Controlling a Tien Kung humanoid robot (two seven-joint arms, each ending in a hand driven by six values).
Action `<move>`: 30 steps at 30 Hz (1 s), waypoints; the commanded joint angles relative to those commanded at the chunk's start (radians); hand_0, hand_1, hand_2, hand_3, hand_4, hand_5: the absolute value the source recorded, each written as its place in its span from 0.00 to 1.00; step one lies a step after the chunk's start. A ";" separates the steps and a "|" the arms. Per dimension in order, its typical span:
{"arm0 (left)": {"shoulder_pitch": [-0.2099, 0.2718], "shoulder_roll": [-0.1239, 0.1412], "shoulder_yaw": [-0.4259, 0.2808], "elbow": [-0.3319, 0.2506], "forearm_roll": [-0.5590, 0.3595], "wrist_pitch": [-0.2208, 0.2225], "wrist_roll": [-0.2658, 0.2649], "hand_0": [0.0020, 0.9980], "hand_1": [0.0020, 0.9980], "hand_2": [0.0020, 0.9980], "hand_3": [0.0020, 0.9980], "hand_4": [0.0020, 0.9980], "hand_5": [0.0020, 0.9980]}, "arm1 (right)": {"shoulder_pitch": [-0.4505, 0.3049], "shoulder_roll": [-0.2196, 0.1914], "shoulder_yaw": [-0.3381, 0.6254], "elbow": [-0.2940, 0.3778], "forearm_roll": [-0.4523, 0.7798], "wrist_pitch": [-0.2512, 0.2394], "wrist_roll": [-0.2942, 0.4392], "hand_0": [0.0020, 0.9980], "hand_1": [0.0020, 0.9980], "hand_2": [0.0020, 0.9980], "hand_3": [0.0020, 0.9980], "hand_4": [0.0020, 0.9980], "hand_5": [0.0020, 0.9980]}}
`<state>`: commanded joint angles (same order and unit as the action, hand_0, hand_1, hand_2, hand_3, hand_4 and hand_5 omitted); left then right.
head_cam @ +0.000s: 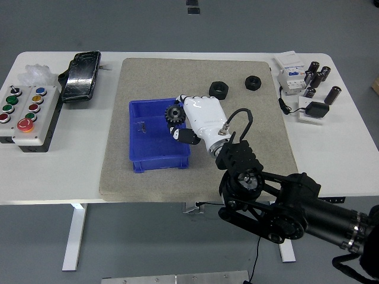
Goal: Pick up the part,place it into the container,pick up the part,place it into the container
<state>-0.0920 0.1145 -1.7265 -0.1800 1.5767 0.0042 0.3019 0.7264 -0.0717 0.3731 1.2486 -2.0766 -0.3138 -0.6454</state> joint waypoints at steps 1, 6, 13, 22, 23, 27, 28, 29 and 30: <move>0.000 0.000 0.003 0.000 -0.003 0.000 -0.001 0.56 0.64 0.76 0.60 0.59 0.29 | 0.007 0.004 -0.019 -0.006 0.021 0.018 0.000 0.39 0.65 0.67 0.65 0.75 0.43; 0.000 0.003 0.007 0.000 -0.008 -0.001 -0.002 0.56 0.64 0.76 0.60 0.59 0.29 | 0.021 0.015 -0.058 -0.010 0.045 0.045 0.000 0.36 0.69 0.77 0.78 0.93 0.55; 0.002 0.001 0.007 0.000 -0.007 -0.002 -0.001 0.56 0.64 0.76 0.60 0.59 0.29 | 0.020 0.020 -0.063 -0.009 0.028 0.031 0.000 0.36 0.73 0.84 0.86 0.99 0.58; 0.004 -0.001 0.003 0.000 0.000 -0.002 -0.003 0.56 0.64 0.75 0.59 0.59 0.29 | -0.061 -0.012 0.073 0.022 -0.080 -0.020 0.000 0.35 0.74 0.87 0.89 1.00 0.58; 0.005 -0.001 0.002 0.000 0.001 -0.002 -0.003 0.56 0.64 0.75 0.60 0.59 0.29 | -0.081 -0.023 0.100 0.019 -0.081 -0.023 0.000 0.35 0.72 0.84 0.87 0.99 0.57; 0.009 -0.001 -0.006 0.000 0.006 -0.001 -0.001 0.56 0.64 0.75 0.60 0.59 0.29 | -0.148 -0.072 0.201 -0.006 -0.039 -0.031 0.000 0.35 0.72 0.84 0.87 0.99 0.57; 0.010 -0.001 -0.008 0.000 0.008 -0.001 -0.001 0.56 0.64 0.75 0.60 0.59 0.29 | -0.163 -0.081 0.225 -0.013 -0.025 -0.037 0.000 0.35 0.72 0.84 0.87 0.99 0.57; 0.010 -0.001 -0.010 0.000 0.009 0.000 -0.001 0.56 0.64 0.75 0.59 0.59 0.29 | -0.178 -0.086 0.248 -0.020 -0.014 -0.044 0.000 0.34 0.71 0.82 0.86 1.00 0.57; 0.010 -0.001 -0.010 0.000 0.009 0.000 -0.001 0.56 0.64 0.75 0.59 0.59 0.29 | -0.189 -0.089 0.266 -0.026 -0.006 -0.050 0.000 0.34 0.71 0.82 0.86 1.00 0.57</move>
<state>-0.0815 0.1135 -1.7367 -0.1800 1.5862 0.0038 0.3013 0.5377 -0.1608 0.6391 1.2230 -2.0829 -0.3636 -0.6454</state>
